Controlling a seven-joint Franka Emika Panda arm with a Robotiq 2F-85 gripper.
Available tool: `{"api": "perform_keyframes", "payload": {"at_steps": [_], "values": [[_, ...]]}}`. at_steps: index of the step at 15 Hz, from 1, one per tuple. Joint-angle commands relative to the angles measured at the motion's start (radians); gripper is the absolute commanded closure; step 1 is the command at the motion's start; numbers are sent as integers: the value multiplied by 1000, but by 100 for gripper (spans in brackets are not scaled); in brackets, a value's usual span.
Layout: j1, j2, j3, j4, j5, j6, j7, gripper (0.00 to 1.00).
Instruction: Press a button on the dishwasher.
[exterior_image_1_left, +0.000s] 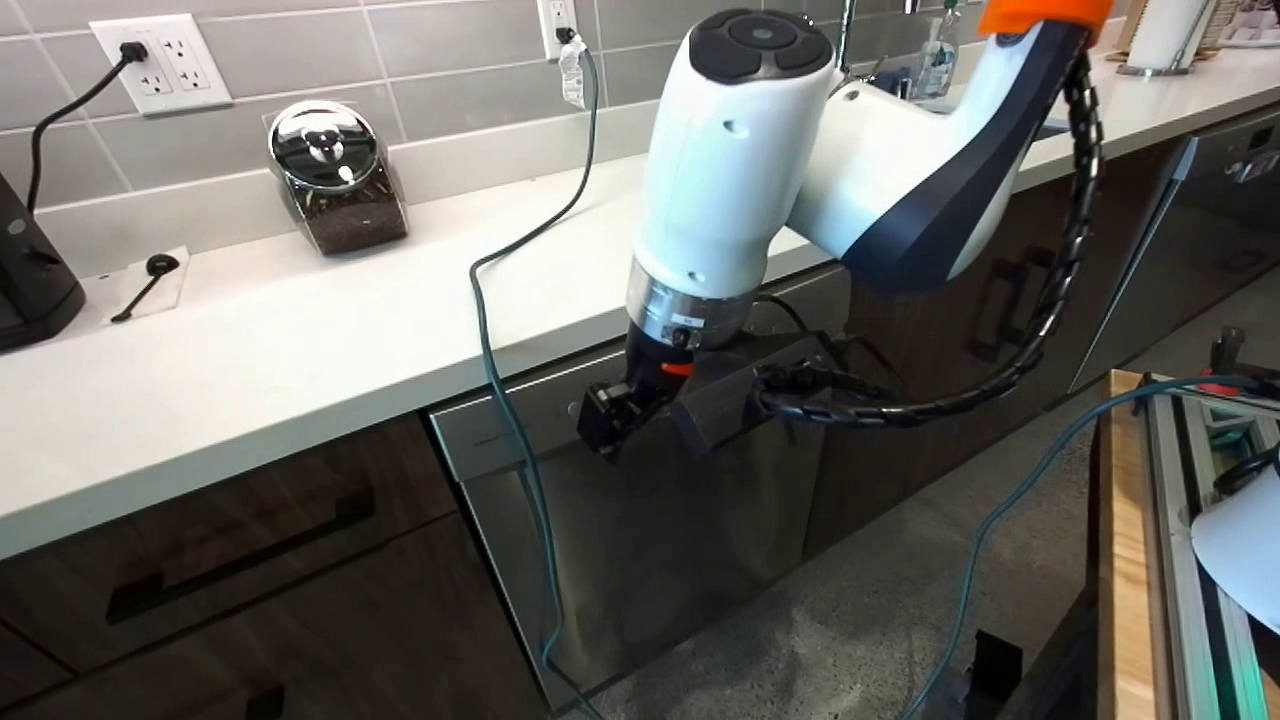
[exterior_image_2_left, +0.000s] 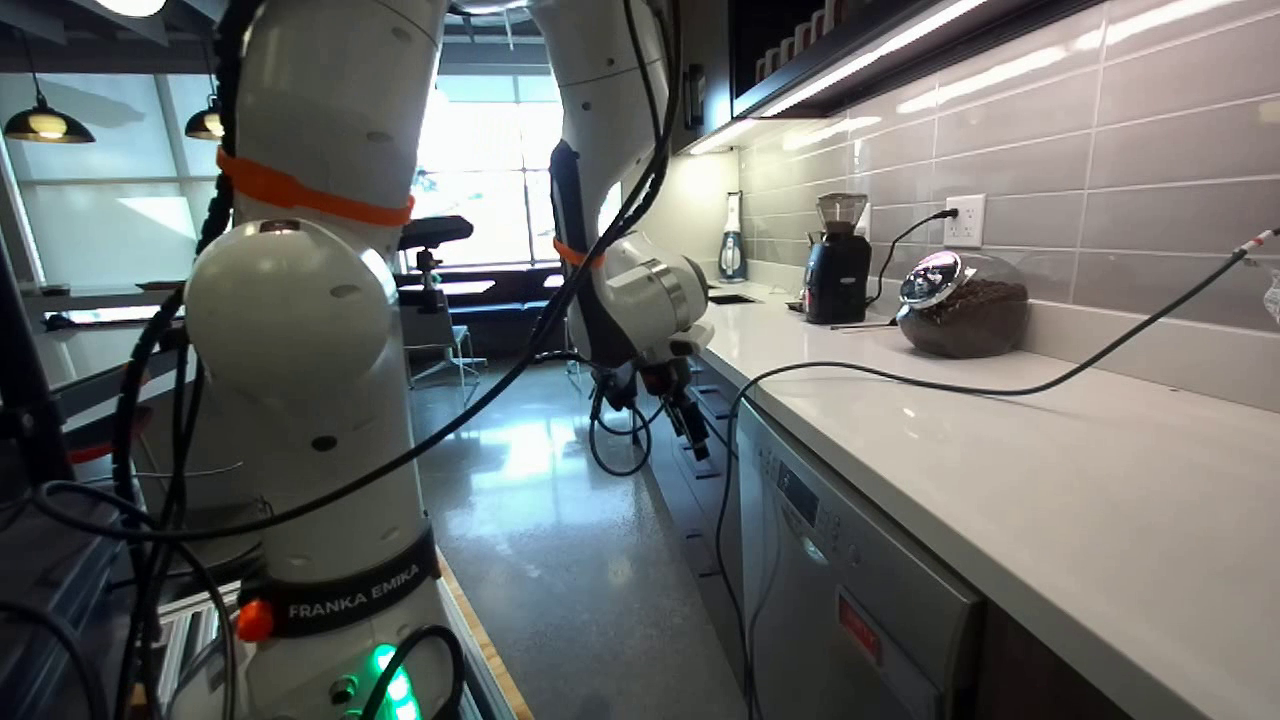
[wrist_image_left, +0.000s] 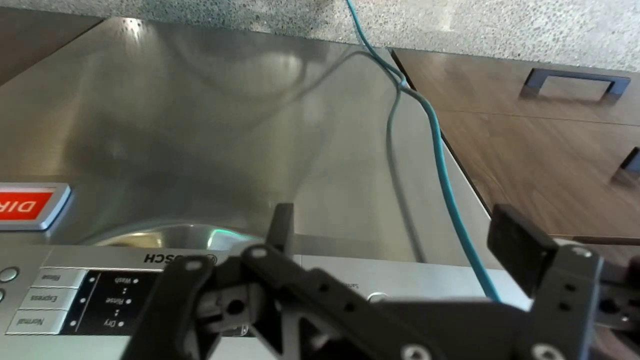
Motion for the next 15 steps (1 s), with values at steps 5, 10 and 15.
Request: {"api": "perform_keyframes", "payload": {"at_steps": [5,10,15], "values": [[65,146,-66,138,-270,-30,273,55],[73,135,-69,140,-376,-85,387,92],[78,108,-59,122,-418,-152,453,100]]}}
